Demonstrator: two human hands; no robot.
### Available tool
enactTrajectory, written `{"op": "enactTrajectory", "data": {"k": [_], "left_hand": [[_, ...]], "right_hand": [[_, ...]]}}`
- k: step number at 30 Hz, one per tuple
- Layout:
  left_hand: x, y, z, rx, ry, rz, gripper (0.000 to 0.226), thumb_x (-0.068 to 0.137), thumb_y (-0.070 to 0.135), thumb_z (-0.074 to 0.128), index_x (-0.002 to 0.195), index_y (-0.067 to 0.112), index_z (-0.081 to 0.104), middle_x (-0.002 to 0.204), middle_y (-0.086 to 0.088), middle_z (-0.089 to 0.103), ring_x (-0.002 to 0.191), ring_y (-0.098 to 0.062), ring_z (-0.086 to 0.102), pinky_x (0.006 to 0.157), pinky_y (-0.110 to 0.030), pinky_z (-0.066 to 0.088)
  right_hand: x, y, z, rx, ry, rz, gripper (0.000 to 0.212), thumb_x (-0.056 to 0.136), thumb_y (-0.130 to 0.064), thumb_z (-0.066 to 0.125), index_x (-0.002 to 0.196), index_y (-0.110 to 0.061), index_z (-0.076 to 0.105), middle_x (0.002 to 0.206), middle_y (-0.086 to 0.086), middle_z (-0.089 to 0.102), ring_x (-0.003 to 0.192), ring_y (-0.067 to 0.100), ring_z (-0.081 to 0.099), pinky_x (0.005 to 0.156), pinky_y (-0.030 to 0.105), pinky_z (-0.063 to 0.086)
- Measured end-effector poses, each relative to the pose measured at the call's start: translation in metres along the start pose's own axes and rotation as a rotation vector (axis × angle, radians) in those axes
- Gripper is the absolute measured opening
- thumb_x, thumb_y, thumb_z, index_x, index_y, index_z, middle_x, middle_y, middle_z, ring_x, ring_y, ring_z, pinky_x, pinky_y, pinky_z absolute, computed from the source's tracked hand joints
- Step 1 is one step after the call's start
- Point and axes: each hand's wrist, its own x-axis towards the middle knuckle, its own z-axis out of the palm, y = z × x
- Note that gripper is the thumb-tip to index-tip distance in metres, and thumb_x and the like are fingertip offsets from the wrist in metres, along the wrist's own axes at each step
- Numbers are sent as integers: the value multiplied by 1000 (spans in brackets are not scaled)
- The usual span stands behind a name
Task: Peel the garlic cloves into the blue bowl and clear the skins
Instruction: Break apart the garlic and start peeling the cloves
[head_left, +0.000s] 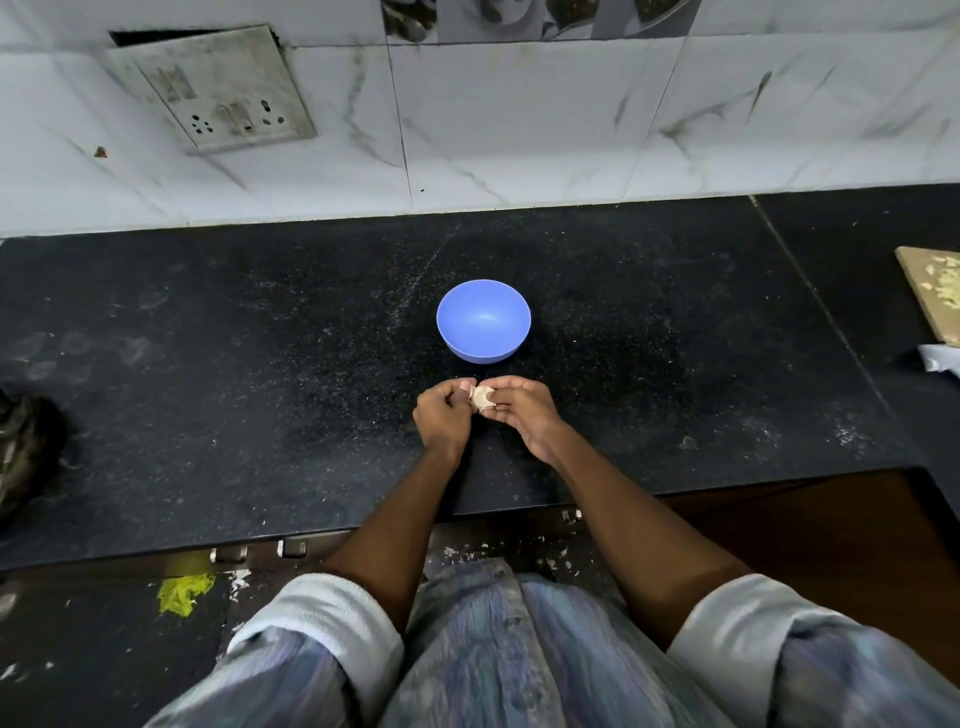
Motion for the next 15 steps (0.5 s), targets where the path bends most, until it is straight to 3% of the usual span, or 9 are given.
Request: {"op": "enactTrajectory", "data": {"k": [4,9,15], "left_hand": [[1,-2,-1,-48,-58,-19,10,98,20,74,95,21,84,86,5,81,83,-17,78,85,-41,64],[1,-1,-2,-101,-121,-33,23,103,8,62,99,19,82,84,-3,79,75,-15,71,82,-42,64],[-4,0,-10,-249,-153,-74,14,100,2,68,108,6,80,90,-9,80,74,-11,71,69,-24,58]], "right_hand": [[-1,-2,5,-79,29,-4,23,87,4,73,109,7,69,89,14,74,75,17,71,73,28,58],[-1,-3,7,-95,68,-22,23,77,8,71,99,5,70,80,20,72,67,22,68,69,31,55],[1,0,9,-156,40,-48,15,85,-3,78,99,2,74,80,13,75,70,17,69,71,29,58]]}}
